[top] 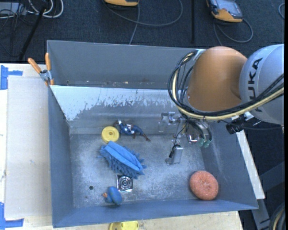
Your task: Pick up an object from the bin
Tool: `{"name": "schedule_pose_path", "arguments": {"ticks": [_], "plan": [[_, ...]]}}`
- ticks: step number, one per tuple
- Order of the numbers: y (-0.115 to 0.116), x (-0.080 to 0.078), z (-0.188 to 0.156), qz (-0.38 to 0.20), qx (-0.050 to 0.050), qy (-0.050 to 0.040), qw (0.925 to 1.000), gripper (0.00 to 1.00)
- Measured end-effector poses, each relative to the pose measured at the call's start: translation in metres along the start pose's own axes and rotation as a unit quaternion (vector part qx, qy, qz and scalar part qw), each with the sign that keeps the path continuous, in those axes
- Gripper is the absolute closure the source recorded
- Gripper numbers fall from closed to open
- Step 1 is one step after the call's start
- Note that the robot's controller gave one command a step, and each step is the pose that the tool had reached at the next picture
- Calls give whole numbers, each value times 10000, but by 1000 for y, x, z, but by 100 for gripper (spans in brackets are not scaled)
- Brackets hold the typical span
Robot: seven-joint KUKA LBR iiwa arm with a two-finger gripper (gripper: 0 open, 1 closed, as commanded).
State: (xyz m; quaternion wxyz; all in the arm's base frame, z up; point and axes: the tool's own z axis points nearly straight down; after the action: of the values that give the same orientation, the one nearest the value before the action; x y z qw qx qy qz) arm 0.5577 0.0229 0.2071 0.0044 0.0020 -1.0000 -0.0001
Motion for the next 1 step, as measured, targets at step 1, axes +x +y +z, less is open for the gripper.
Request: {"name": "schedule_pose_path", "arguments": {"ticks": [1], "plan": [[0,0,-2,0,0,-9,10000,0]]}}
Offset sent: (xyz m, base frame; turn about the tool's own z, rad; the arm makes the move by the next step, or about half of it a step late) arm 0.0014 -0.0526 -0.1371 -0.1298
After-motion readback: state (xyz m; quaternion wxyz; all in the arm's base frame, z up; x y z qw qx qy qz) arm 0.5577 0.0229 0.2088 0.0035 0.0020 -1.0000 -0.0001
